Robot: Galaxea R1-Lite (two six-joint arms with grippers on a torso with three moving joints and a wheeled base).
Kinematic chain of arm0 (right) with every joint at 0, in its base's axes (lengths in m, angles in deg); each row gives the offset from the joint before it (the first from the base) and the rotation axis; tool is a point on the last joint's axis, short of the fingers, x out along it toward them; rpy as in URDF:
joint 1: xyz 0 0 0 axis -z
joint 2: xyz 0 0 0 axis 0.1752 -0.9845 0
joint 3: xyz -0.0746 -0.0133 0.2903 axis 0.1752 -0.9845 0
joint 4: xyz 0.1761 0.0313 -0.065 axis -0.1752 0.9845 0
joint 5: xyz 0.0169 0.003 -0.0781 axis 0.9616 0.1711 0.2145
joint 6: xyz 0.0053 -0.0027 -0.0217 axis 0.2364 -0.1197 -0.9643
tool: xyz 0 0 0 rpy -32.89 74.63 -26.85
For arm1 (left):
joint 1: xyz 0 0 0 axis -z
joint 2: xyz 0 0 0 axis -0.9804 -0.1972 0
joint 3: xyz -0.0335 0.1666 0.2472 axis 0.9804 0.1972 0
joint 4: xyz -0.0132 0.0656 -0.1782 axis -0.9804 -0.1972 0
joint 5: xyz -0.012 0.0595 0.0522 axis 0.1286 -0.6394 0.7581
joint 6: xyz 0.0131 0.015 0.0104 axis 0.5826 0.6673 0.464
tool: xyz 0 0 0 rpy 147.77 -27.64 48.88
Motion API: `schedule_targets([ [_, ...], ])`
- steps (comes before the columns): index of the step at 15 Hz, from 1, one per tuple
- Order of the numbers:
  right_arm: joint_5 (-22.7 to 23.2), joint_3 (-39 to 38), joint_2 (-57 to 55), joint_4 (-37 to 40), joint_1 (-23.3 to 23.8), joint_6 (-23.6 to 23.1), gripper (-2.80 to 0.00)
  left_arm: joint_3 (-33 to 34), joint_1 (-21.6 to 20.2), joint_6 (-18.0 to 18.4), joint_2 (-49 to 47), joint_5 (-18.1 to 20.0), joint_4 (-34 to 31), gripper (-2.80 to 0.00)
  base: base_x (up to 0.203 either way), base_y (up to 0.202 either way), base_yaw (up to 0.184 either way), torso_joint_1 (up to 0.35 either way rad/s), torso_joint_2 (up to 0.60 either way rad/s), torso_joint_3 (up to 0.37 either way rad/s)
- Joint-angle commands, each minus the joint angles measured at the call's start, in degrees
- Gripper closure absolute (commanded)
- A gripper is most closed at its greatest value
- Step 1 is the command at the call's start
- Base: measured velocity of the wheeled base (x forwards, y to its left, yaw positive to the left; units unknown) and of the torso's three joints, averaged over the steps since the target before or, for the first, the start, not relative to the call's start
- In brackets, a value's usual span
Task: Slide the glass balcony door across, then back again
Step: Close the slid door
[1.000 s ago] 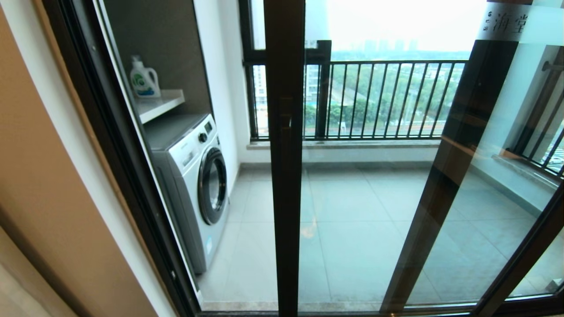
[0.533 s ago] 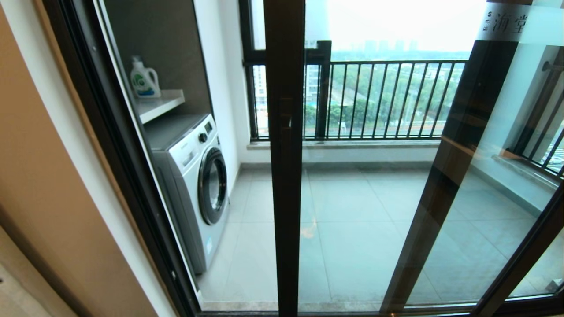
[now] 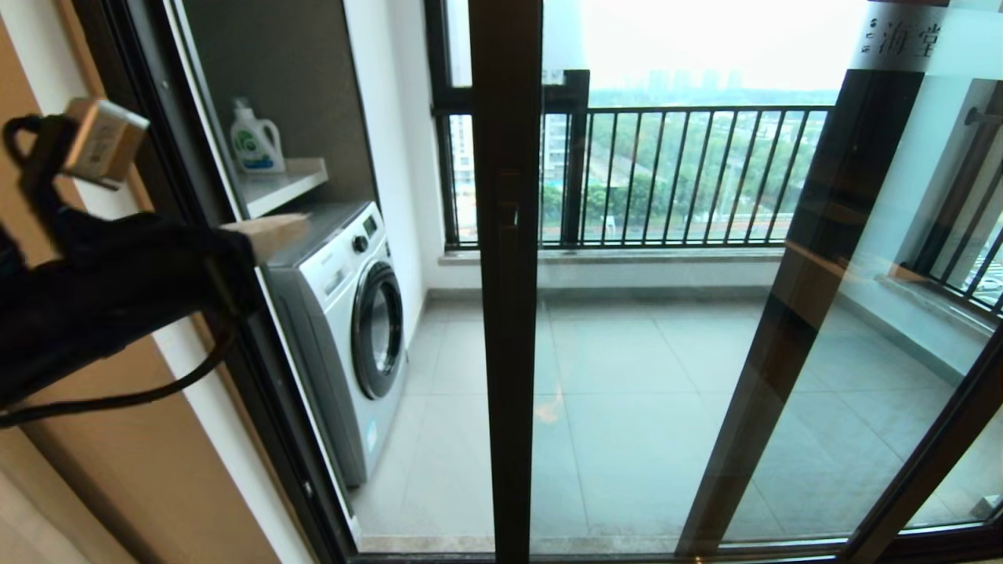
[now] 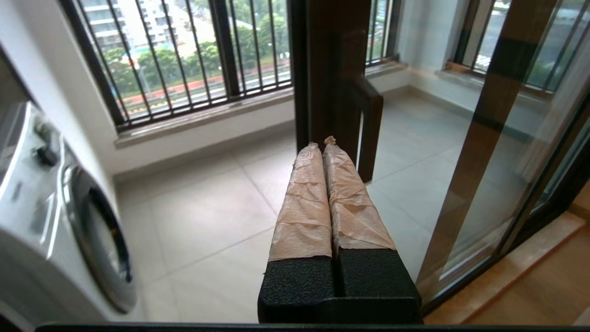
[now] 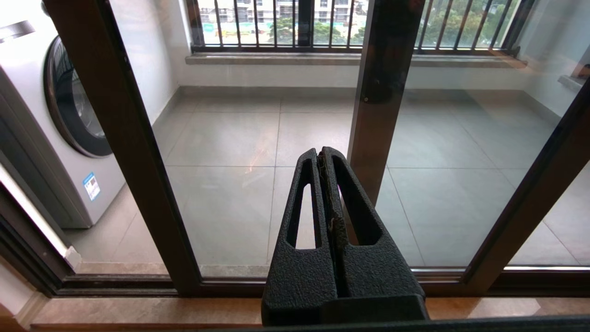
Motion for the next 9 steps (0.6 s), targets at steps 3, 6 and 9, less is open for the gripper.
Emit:
schedule_targets([
  [3,0.0,-0.5,-0.1,0.0,0.0,0.0,0.00,-18.7,7.0,-0.9,-22.5,-6.0,2.4,0.00,0.000,0.000,0.000,0.000,0.00,0.000],
  [6,0.0,-0.5,-0.1,0.0,0.0,0.0,0.00,-24.0,11.4,-1.1,-24.9,-9.1,-1.9,0.00,0.000,0.000,0.000,0.000,0.00,0.000],
  [9,0.0,-0.5,-0.1,0.0,0.0,0.0,0.00,-26.6,16.5,0.1,-28.7,-16.8,1.4,0.00,0.000,0.000,0.000,0.000,0.00,0.000],
])
